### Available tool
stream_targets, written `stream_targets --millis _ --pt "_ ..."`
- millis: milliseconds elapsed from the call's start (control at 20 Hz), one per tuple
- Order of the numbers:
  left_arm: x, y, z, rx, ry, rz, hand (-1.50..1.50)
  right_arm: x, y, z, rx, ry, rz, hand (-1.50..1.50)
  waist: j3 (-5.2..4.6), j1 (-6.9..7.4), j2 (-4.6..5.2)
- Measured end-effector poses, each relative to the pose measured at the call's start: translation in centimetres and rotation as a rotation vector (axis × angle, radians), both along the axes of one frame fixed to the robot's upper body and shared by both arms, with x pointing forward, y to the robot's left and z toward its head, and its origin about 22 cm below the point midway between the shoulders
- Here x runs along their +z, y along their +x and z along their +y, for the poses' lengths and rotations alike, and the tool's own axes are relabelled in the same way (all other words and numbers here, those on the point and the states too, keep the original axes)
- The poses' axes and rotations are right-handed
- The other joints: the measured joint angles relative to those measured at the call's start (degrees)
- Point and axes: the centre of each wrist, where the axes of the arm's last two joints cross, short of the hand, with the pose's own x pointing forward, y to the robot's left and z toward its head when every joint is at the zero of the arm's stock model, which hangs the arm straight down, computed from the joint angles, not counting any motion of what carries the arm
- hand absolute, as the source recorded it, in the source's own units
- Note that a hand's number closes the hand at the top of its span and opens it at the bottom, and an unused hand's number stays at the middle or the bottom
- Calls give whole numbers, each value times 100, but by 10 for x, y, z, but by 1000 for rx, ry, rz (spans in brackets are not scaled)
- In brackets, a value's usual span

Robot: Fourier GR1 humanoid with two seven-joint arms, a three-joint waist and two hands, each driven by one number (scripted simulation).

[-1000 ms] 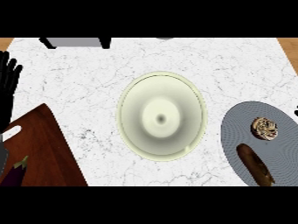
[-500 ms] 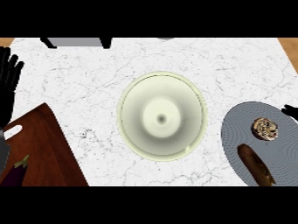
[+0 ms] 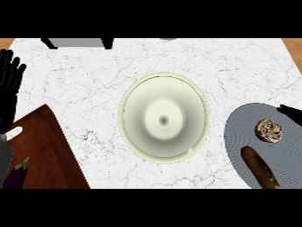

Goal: Pick the cupcake from the placemat and place it in the bowl

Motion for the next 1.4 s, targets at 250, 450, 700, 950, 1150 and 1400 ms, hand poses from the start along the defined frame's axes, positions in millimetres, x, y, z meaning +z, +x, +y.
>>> stream_targets --millis 250,450,700,950,1150,1400 --pt "-4 0 7 5 -2 -2 0 -20 12 -5 12 18 -5 -150 0 0 1" --pt "-8 -1 12 6 -2 0 0 -34 12 -8 40 31 -12 -150 0 -11 -1" --pt "-7 -7 13 -1 -3 5 0 -43 18 -8 55 20 -8 -150 -2 -6 -3" --pt "-1 -6 9 -1 -3 1 0 -59 25 -7 49 1 9 -150 -2 -2 -3" --pt "-10 0 7 1 0 -3 0 -67 32 -9 51 -1 15 -150 -1 -8 1" --pt "-3 0 10 1 -5 1 0 -78 41 -2 32 -10 33 -150 -1 -3 -1"
